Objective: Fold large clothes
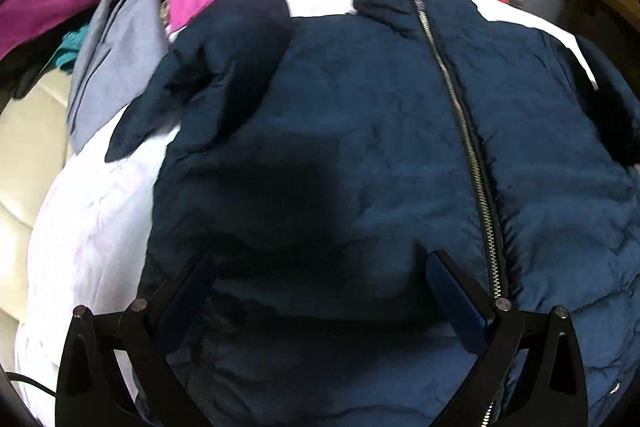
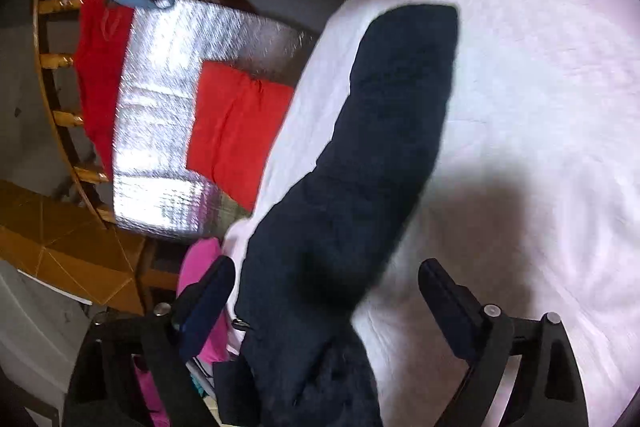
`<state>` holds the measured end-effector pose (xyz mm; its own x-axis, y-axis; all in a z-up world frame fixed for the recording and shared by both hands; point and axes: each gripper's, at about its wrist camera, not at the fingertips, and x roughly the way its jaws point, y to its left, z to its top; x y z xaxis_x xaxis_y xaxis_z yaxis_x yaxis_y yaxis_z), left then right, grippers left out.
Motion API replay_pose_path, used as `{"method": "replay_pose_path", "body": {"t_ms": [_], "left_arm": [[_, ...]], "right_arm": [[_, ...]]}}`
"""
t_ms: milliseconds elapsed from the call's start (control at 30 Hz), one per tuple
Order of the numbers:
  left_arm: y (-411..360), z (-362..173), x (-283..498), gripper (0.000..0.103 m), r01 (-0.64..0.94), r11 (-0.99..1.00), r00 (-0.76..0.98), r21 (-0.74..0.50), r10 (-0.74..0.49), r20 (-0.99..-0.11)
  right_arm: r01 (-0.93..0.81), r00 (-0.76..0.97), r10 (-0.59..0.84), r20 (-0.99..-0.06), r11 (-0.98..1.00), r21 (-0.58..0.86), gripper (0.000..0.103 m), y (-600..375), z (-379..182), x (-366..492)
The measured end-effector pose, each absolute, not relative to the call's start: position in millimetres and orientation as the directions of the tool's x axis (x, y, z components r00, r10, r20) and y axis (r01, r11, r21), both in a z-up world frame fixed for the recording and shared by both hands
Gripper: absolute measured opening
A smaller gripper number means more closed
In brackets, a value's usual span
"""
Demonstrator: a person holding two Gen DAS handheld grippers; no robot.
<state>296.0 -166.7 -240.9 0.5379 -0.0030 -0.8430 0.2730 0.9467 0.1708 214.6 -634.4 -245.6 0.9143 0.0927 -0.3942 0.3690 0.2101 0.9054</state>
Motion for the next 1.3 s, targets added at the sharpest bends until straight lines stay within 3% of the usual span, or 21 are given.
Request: {"method": "replay_pose_path", "body": {"t_ms": [67,167,200,233,333,433,600,667,700,733,800,900,1067,1300], "left_arm": [[-168.3,-249.7,296.9,0.103,0.286,0.941,0.528,0.182,0.004,-0.849],[-169.8,-256.6,298.0,0.103,0.292,0.939,0.516,0.18,0.003,-0.856],[-169.8,-258.1,297.8,0.103,0.297,0.938,0.515,0.177,-0.001,-0.857],[-169.9,-259.1,298.2,0.103,0.302,0.938,0.513,0.173,-0.006,-0.858],[-164.5,-262.3,299.5,0.103,0.299,0.946,0.49,0.126,-0.04,-0.871],[-159.2,-264.5,302.6,0.103,0.288,0.955,0.462,0.075,-0.07,-0.884],[-156.8,-266.7,300.8,0.103,0.283,0.956,0.459,0.072,-0.069,-0.886],[-155.8,-267.4,305.1,0.103,0.295,0.953,0.436,0.069,-0.07,-0.897],[-154.7,-266.0,306.1,0.103,0.296,0.953,0.427,0.058,-0.078,-0.901],[-153.9,-264.3,307.8,0.103,0.295,0.955,0.422,0.046,-0.087,-0.902],[-149.9,-259.3,310.5,0.103,0.278,0.96,0.445,0.044,-0.088,-0.891],[-139.3,-245.2,313.9,0.103,0.254,0.966,0.527,0.052,-0.093,-0.844],[-126.8,-213.3,306.6,0.103,0.206,0.977,0.677,0.058,-0.1,-0.729],[-112.3,-192.7,299.7,0.103,0.148,0.988,0.736,-0.042,-0.138,-0.663]], "right_arm": [[0.384,0.905,0.11,-0.411,0.205,0.9,0.089,-632.9,-256.5,231.7],[0.428,0.881,0.136,-0.453,0.18,0.886,0.073,-632.2,-274.9,256.1],[0.423,0.885,0.124,-0.448,0.182,0.888,0.067,-630.3,-276.4,261.9],[0.424,0.887,0.108,-0.45,0.199,0.884,0.052,-628.0,-272.9,265.2],[0.425,0.888,0.045,-0.458,0.301,0.853,0.036,-615.7,-245.5,270.7],[0.343,0.916,0.028,-0.4,0.462,0.818,0.035,-581.8,-194.4,277.4],[0.135,0.927,0.203,-0.316,0.605,0.784,0.035,-490.8,-148.6,305.3],[0.108,0.896,0.283,-0.343,0.61,0.785,0.036,-455.8,-155.1,323.0],[0.115,0.874,0.311,-0.372,0.612,0.782,0.043,-439.1,-163.8,332.9],[0.121,0.859,0.33,-0.391,0.612,0.782,0.068,-426.3,-171.8,333.9],[0.189,0.81,0.361,-0.462,0.585,0.789,0.096,-399.0,-204.1,347.1],[0.24,0.798,0.397,-0.454,0.481,0.843,0.097,-398.9,-231.9,342.2],[0.236,0.841,0.387,-0.379,0.368,0.9,0.097,-439.4,-215.7,294.7],[0.451,0.878,0.105,-0.468,0.15,0.88,0.097,-549.2,-234.4,207.5]]}}
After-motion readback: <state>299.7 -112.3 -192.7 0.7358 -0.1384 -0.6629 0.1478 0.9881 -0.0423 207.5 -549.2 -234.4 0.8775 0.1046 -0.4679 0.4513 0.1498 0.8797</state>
